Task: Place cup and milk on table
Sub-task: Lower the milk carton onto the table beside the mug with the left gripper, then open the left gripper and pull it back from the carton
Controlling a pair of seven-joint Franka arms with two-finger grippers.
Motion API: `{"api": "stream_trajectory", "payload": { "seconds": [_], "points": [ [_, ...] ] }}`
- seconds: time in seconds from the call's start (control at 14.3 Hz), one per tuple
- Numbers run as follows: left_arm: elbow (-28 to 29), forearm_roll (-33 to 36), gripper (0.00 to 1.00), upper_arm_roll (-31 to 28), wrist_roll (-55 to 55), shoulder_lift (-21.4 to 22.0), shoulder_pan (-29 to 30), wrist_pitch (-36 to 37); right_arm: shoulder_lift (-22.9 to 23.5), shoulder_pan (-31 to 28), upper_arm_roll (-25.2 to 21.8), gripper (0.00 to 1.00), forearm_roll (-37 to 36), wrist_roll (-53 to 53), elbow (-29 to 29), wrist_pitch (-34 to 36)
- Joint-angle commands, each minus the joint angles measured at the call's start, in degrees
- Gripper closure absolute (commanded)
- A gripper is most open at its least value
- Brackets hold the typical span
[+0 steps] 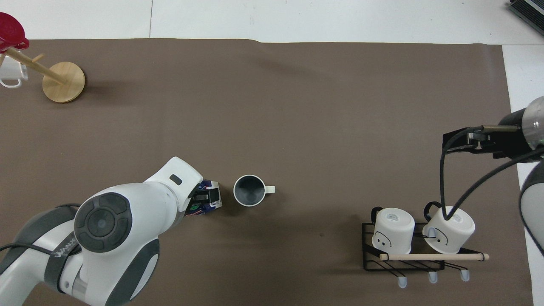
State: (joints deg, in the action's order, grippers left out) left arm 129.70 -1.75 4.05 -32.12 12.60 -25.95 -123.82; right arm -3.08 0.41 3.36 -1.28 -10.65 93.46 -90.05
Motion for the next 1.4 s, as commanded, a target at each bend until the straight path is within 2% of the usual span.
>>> {"api": "stream_trajectory", "payload": {
  "seconds": [0.0, 0.28, 0.7, 0.84, 1.05, 1.33],
  "points": [
    [-6.81, 1.31, 0.00, -0.62, 0.04, 0.41, -0.59, 8.56, -0.34, -0.67, -0.11, 0.00, 1.10, 1.25, -0.12, 0.22],
    [-16.56, 1.22, 0.00, -2.02, 4.95, 0.49, 0.90, 19.55, -0.34, -0.67, -0.11, 0.00, 1.10, 1.25, -0.12, 0.22],
    [-28.88, 1.13, 0.00, -2.55, 17.86, 0.76, 9.86, 34.41, -0.34, -0.67, -0.11, 0.00, 1.10, 1.34, -0.12, 0.22],
    [-30.64, 1.22, 0.00, -2.64, 22.09, 1.02, 13.19, 38.11, -0.34, -0.67, -0.11, 0.00, 1.10, 1.34, -0.12, 0.22],
    [-31.70, 1.31, 0.00, -2.81, 27.01, 1.28, 18.46, 39.79, -0.34, -0.67, -0.11, 0.00, 1.10, 1.25, -0.12, 0.22],
    [-32.23, 1.13, 0.00, -3.34, 29.22, 1.37, 21.11, 41.46, -0.34, -0.67, -0.11, 0.00, 1.10, 1.25, -0.12, 0.22]
  ]
}}
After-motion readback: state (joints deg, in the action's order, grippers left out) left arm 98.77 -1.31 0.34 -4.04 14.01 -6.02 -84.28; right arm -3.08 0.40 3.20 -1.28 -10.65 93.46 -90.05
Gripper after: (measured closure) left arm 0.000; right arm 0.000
